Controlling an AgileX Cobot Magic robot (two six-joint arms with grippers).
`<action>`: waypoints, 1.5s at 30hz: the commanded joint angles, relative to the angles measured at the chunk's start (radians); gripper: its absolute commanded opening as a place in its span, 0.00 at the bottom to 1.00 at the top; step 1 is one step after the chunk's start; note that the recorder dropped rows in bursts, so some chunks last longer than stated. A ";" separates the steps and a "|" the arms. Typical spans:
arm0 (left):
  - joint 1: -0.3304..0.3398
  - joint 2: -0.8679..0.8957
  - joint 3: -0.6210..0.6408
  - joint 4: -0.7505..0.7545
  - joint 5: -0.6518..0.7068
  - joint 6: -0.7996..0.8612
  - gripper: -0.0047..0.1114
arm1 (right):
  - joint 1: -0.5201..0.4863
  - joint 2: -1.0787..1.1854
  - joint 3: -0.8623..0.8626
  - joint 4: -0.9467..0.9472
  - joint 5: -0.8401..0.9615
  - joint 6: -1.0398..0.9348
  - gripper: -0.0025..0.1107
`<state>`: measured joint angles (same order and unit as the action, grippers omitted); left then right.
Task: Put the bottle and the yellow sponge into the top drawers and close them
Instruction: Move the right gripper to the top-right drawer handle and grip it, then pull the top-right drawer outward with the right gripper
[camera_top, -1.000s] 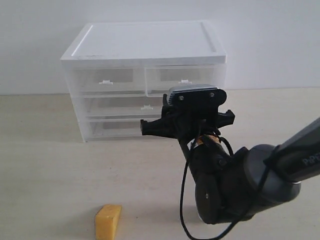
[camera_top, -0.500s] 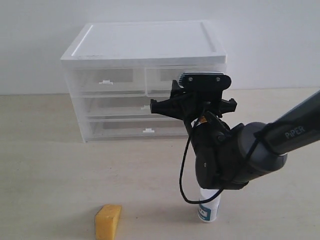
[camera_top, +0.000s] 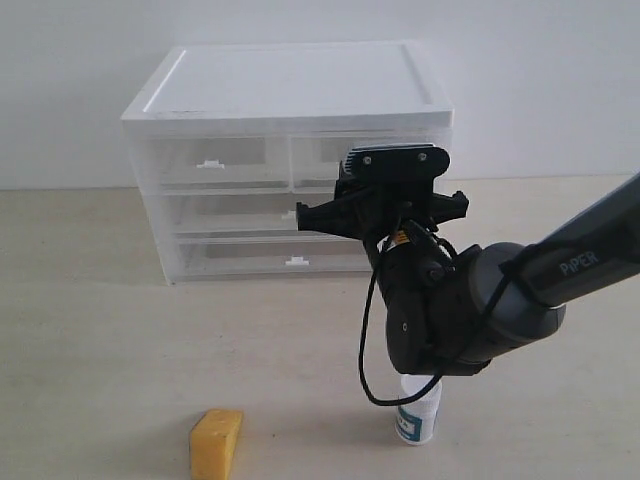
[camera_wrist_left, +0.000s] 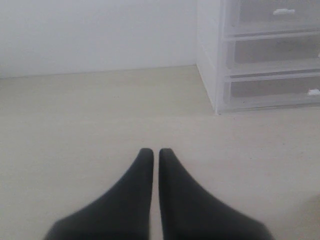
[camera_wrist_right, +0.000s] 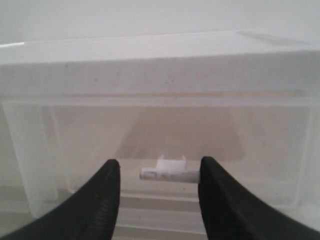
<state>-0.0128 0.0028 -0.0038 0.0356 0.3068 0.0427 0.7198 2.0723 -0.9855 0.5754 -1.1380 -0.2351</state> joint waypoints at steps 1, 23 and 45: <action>0.003 -0.003 0.004 0.004 -0.010 0.004 0.08 | -0.003 -0.001 -0.004 -0.006 0.003 -0.013 0.39; 0.003 -0.003 0.004 0.004 -0.010 0.004 0.08 | 0.029 -0.040 0.055 -0.002 0.007 -0.028 0.02; 0.003 -0.003 0.004 0.004 -0.010 0.004 0.08 | 0.206 -0.235 0.329 0.100 -0.045 0.007 0.02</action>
<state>-0.0128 0.0028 -0.0038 0.0356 0.3068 0.0427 0.8917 1.8510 -0.6716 0.6859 -1.1566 -0.2088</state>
